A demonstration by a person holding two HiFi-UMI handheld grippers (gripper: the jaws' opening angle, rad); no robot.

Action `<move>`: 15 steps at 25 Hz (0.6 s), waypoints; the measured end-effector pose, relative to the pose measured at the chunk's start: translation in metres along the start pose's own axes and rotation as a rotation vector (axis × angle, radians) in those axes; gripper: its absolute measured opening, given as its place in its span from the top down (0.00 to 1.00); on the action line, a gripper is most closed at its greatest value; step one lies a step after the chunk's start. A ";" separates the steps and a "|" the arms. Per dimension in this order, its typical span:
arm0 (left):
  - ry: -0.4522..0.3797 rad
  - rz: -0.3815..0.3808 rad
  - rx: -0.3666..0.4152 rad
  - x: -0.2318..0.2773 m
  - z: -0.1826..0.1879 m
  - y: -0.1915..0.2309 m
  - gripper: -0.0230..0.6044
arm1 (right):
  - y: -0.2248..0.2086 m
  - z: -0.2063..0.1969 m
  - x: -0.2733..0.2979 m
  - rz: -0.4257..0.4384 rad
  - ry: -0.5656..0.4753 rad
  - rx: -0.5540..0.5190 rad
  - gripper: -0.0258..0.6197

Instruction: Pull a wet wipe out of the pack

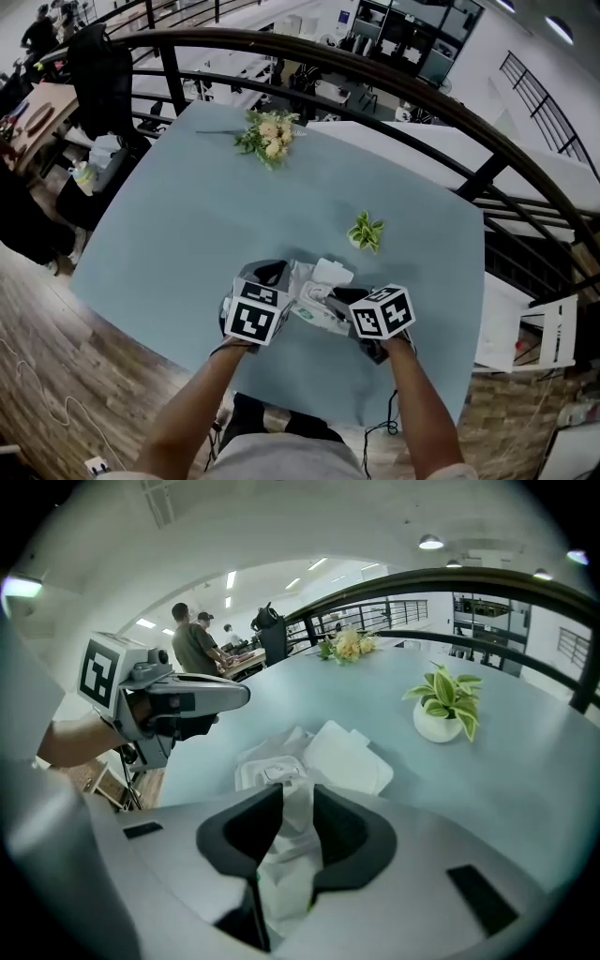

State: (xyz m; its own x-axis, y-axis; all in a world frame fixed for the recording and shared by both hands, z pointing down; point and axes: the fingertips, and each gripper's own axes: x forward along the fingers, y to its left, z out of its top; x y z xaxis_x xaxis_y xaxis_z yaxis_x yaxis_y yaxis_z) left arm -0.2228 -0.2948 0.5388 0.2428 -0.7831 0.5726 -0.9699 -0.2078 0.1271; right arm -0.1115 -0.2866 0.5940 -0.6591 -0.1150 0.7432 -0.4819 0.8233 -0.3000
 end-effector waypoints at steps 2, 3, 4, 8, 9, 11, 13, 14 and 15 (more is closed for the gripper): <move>-0.001 0.007 -0.002 0.000 0.000 -0.001 0.97 | 0.001 -0.001 -0.001 0.014 0.005 -0.003 0.82; -0.003 0.011 -0.004 0.000 0.000 -0.002 0.97 | 0.001 -0.001 -0.001 0.020 0.009 -0.005 0.83; -0.004 0.016 -0.006 0.000 0.000 -0.001 0.97 | 0.001 -0.001 -0.001 0.027 0.014 -0.006 0.84; 0.005 0.034 -0.013 -0.004 -0.002 -0.001 0.97 | 0.004 -0.002 0.000 0.058 0.029 -0.002 0.88; 0.006 0.037 -0.012 -0.004 -0.001 -0.002 0.97 | 0.004 -0.003 0.000 0.062 0.031 -0.004 0.90; 0.002 0.042 -0.007 -0.006 0.003 -0.005 0.97 | 0.005 -0.004 0.000 0.064 0.034 -0.014 0.92; -0.004 0.048 -0.002 -0.007 0.007 -0.005 0.97 | 0.006 -0.003 0.001 0.068 0.035 -0.024 0.93; -0.007 0.051 0.000 -0.008 0.009 -0.006 0.97 | 0.006 -0.002 0.001 0.070 0.034 -0.027 0.94; -0.007 0.053 0.001 -0.008 0.009 -0.006 0.97 | 0.006 -0.002 0.002 0.071 0.032 -0.028 0.94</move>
State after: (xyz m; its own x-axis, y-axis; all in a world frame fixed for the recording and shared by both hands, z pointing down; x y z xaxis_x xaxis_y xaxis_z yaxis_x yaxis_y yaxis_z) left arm -0.2186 -0.2929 0.5258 0.1917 -0.7972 0.5725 -0.9813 -0.1670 0.0960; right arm -0.1146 -0.2813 0.5946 -0.6719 -0.0377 0.7397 -0.4175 0.8442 -0.3362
